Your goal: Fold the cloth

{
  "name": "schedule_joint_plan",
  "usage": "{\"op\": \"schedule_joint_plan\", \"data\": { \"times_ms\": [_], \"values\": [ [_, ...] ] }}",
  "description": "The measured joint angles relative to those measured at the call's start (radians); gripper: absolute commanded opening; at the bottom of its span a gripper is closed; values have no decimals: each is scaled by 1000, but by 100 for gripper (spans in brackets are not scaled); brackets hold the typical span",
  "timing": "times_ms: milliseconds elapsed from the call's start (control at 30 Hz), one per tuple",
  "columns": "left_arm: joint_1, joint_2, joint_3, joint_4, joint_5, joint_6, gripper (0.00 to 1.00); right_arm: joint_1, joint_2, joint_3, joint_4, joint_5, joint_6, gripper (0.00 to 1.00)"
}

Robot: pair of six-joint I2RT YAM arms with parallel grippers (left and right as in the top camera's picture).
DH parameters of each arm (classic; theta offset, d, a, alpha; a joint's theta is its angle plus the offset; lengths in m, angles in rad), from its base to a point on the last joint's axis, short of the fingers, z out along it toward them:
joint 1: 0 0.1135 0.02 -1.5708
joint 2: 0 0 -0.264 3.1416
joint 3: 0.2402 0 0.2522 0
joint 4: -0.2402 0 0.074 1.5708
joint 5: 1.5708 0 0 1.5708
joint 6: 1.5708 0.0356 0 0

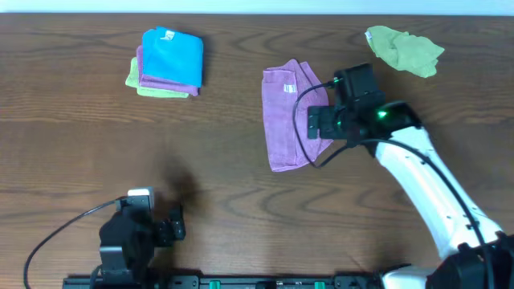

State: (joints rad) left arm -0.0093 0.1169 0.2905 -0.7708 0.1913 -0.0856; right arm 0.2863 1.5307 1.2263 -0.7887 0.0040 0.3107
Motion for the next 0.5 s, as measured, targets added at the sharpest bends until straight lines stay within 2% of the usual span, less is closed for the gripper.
{"op": "schedule_joint_plan", "data": {
  "times_ms": [200,367,500],
  "values": [
    [0,361,306,-60,66,-31,95,-132,0,-105,103,-158,8,99],
    [-18,739,606,-154,203,-76,95,-161,0,-224,173,-265,13,99],
    [-61,946,757,-125,313,-103,95,-166,0,-316,264,-340,17,99]
  ]
}}
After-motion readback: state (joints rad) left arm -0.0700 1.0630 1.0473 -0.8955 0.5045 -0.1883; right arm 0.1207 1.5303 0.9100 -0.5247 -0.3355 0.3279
